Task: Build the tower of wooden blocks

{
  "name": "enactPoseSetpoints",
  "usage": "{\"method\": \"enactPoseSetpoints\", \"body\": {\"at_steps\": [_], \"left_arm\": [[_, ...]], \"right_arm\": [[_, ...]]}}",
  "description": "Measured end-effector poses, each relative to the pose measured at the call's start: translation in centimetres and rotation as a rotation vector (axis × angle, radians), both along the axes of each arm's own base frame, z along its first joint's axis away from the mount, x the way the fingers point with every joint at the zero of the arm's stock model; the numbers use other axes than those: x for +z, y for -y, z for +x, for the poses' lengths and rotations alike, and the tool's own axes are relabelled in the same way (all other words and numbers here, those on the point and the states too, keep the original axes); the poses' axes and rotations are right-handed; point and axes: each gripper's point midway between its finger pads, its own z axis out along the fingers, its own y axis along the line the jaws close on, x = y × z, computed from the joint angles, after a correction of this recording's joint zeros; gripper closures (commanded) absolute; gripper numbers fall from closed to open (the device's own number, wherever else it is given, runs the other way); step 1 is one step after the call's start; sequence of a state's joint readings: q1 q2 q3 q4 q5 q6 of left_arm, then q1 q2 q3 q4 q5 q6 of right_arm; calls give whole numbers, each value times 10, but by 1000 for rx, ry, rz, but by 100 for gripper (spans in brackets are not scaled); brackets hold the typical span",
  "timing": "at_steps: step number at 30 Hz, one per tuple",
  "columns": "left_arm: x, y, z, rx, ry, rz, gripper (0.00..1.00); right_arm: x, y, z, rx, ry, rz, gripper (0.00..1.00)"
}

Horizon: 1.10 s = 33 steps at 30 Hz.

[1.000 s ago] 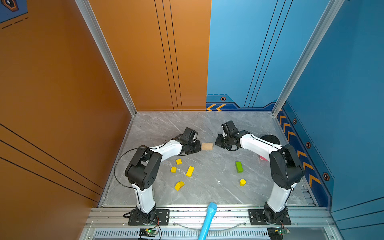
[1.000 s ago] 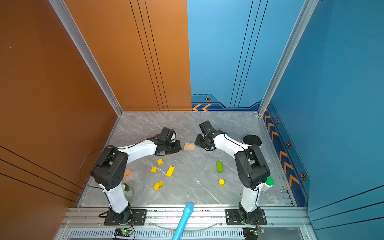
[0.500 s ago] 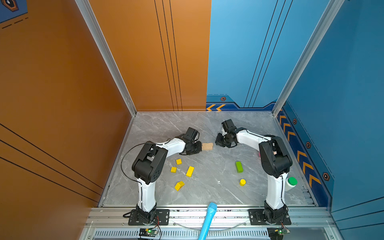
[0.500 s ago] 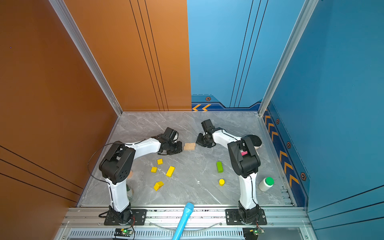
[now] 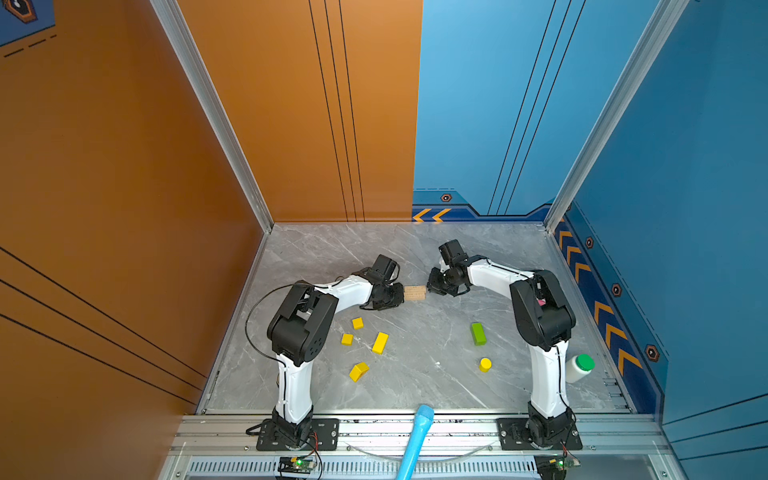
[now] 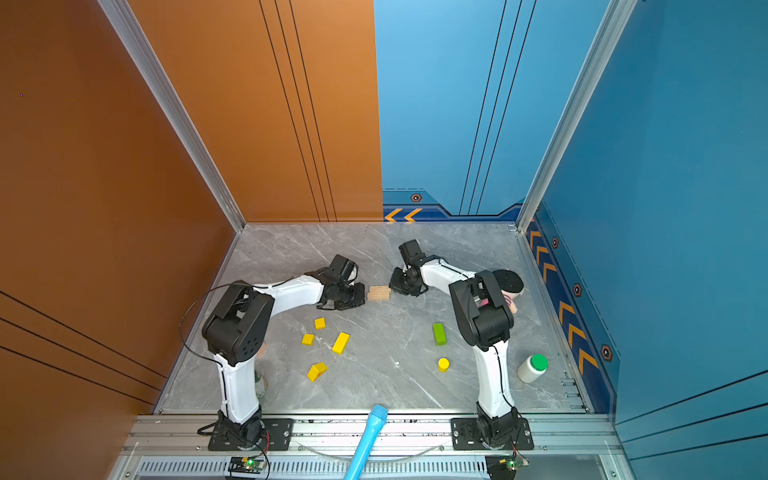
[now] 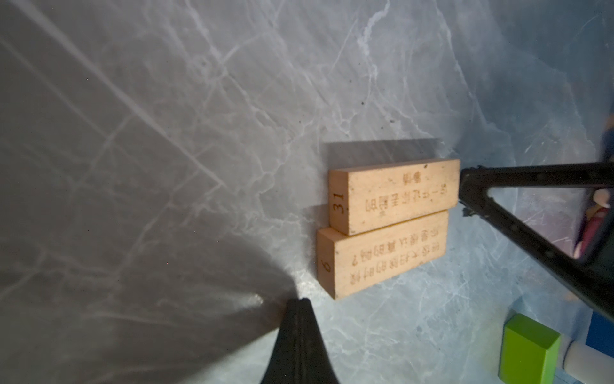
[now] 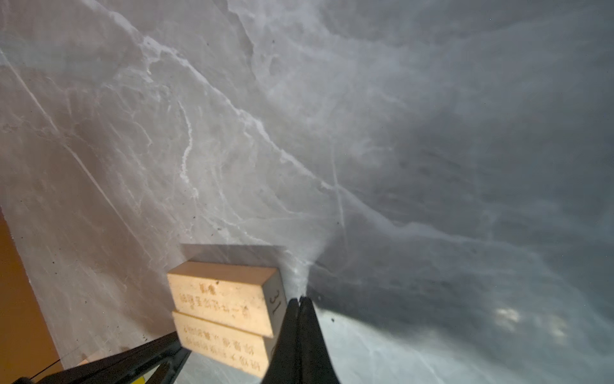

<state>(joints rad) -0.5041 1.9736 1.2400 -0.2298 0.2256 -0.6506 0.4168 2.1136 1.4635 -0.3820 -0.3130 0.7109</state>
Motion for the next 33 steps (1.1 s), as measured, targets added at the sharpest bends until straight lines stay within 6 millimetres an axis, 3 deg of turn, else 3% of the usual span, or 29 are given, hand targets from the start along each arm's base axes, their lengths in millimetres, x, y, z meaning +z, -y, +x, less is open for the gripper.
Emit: {"method": "enactPoseSetpoints", "body": {"at_steps": [33], "left_arm": [[-1, 3, 7, -5, 5, 2, 100]], "right_arm": [[0, -10, 1, 14, 5, 5, 100]]}}
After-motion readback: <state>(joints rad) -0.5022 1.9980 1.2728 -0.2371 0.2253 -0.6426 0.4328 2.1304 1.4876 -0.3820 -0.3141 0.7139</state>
